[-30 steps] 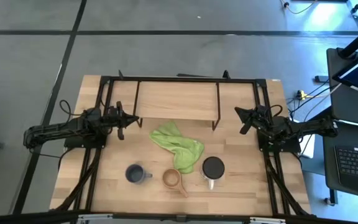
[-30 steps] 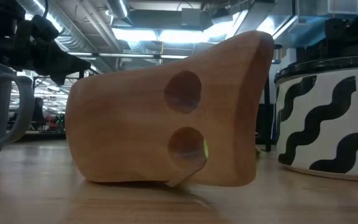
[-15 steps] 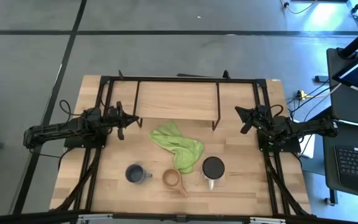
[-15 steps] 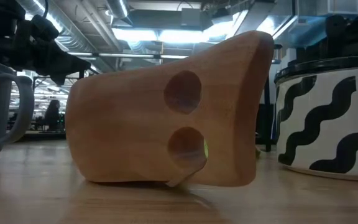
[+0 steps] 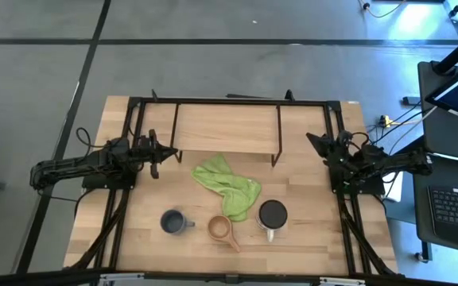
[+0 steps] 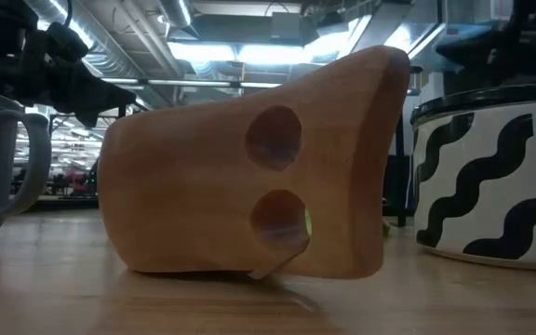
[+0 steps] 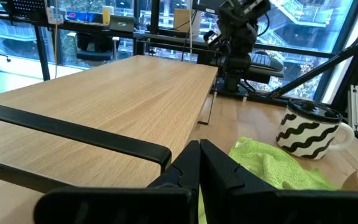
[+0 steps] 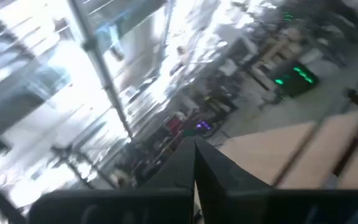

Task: Stack small to large cups/mugs on shelf
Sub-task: Put the black mug on the shelf

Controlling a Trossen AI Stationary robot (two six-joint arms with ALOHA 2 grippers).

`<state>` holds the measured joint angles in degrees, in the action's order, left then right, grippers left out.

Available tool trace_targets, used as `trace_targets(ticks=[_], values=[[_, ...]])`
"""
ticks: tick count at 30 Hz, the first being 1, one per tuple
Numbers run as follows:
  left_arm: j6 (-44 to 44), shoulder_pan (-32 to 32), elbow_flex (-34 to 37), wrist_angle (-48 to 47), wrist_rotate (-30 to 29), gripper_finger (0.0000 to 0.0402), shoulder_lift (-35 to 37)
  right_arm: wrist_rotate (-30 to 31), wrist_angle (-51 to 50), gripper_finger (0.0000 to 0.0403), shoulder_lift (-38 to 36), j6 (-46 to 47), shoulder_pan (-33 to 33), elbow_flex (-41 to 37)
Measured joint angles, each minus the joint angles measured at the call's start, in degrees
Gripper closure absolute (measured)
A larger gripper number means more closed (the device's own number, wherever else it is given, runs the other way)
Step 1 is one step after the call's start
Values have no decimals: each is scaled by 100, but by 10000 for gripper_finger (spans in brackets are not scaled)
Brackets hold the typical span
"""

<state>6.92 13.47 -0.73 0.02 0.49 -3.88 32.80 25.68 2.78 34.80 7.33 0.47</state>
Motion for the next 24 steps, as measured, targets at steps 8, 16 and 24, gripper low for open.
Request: trace_targets(ticks=[8,16,24], values=[[0,0,0,1,2,401,0,-1346,186,395,1538,-886,10,1859],[0,0,-2,1,1,401,0,-1432,-5394,395,4820,-1114,7,5615],[0,0,0,1,0,401,0,-1819,-8333,395,7099,728,349,8091]])
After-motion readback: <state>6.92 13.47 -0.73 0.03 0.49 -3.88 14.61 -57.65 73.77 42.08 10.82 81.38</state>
